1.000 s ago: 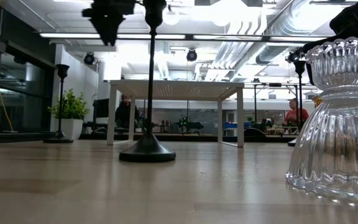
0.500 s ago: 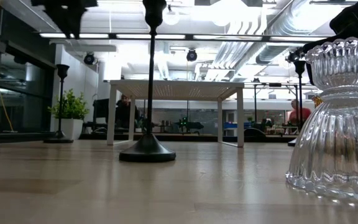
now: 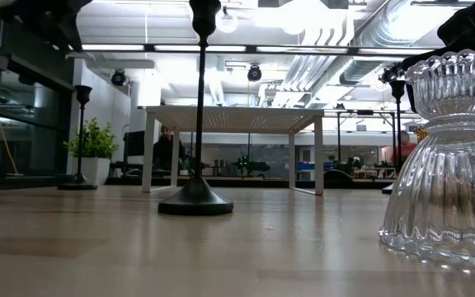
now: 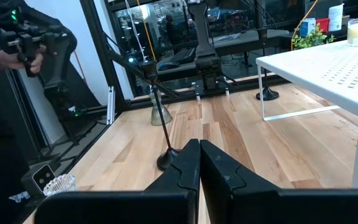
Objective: Pick & Place candle stick holders
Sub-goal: Put the top left black candle holder on the shelf
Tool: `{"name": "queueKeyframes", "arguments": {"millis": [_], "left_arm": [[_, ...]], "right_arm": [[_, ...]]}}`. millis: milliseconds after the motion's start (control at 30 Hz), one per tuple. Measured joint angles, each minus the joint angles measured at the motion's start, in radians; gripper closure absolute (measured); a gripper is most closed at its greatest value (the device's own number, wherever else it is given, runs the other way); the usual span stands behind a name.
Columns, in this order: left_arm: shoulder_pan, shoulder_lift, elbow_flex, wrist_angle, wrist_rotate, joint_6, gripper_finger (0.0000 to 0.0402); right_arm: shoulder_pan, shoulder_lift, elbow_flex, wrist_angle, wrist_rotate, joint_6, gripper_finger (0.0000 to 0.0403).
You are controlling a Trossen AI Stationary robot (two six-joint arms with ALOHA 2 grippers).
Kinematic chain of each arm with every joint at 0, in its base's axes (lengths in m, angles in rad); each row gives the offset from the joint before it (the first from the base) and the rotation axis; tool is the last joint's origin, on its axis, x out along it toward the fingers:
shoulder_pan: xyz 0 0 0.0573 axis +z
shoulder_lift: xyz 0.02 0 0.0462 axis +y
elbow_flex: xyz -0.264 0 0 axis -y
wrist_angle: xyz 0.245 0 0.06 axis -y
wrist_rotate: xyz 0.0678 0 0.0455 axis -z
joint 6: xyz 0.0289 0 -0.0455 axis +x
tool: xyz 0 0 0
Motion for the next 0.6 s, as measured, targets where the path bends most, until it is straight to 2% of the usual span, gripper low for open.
{"name": "queueKeyframes", "arguments": {"millis": [133,267,433,600], "left_arm": [[-0.039,-0.04,-0.083,0.106,0.002,0.001,0.0229],[-0.064,-0.049,-0.129,0.176,0.006,0.002,0.0192],[-0.127,-0.045,-0.133,0.175,0.011,0.004,0.015],[-0.214,-0.044,-0.14,0.144,0.002,-0.087,0.0143]], "right_arm": [[0.0,0.0,0.0,0.0,0.0,0.0,0.0401],[0.0,0.0,0.0,0.0,0.0,0.0,0.0401],[0.0,0.0,0.0,0.0,0.0,0.0,0.0401],[0.0,0.0,0.0,0.0,0.0,0.0,0.0401]]}}
